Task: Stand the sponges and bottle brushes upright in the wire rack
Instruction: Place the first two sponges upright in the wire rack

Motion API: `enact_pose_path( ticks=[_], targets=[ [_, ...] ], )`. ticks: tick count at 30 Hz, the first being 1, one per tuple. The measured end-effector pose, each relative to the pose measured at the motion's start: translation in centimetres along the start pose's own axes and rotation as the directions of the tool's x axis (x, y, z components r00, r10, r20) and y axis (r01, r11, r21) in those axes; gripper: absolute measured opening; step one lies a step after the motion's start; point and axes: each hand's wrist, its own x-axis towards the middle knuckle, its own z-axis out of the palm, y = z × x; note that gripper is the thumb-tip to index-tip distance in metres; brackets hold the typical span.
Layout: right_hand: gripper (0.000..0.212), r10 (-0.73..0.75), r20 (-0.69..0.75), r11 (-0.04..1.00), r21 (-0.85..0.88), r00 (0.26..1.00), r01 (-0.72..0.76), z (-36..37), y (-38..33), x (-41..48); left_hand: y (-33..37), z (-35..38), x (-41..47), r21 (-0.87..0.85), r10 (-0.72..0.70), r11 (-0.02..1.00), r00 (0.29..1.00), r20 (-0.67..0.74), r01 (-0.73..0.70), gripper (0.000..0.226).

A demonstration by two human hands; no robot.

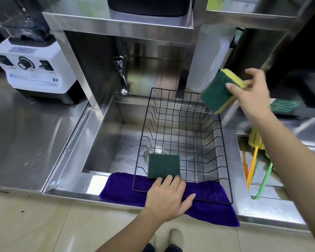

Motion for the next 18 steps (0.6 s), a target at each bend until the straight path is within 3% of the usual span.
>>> enact_pose_path(
  ticks=[2, 4, 8, 12, 18],
  targets=[
    [0.062, 0.069, 0.134, 0.971, 0.219, 0.989, -0.098, 2.7, -0.2, -0.7, 0.0, -0.1, 0.1, -0.006, -0.006, 1.0, 1.0, -0.004, 0.006, 0.056],
    [0.063, 0.173, 0.302, 0.905, 0.326, 0.938, -0.272, 5.7, 0.4, -1.7, 0.1, -0.2, 0.1, -0.006, -0.014, 1.0, 1.0, -0.008, 0.014, 0.056],
    [0.044, 0.383, 0.506, 0.771, 0.285, 0.773, -0.569, 10.9, 3.5, -4.2, 0.2, -0.3, 0.2, -0.019, -0.031, 0.999, 0.999, -0.009, 0.031, 0.053],
    [0.038, 0.467, 0.533, 0.816, 0.048, 0.705, -0.577, 13.2, 6.4, -6.5, 0.1, -0.4, 0.1, -0.032, -0.018, 0.999, 1.0, 0.003, 0.018, 0.05],
    [0.057, 0.408, 0.642, 0.854, -0.018, 0.649, -0.519, 12.4, 8.4, -7.3, 0.0, -0.5, 0.1, -0.02, -0.016, 1.0, 1.0, 0.009, 0.016, 0.048]
  ],
)
